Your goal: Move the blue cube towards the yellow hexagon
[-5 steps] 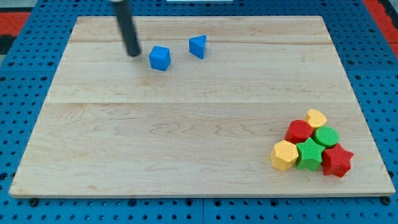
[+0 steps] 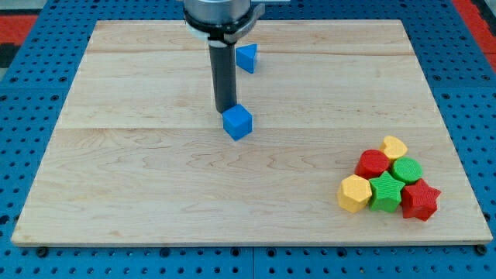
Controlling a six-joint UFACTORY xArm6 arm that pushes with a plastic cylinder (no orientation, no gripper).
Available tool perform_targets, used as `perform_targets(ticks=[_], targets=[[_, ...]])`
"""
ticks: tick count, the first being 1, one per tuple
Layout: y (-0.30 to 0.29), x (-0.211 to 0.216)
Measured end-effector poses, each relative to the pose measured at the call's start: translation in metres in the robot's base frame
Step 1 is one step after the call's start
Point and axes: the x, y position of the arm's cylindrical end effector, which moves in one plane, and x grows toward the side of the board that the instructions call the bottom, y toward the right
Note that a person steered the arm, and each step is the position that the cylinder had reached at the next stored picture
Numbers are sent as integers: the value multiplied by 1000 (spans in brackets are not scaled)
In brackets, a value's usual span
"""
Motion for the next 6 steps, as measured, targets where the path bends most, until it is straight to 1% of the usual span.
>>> perform_targets(ticks=[2,4,5,6], targets=[[1,44],[74,52],[94,54],[102,69]])
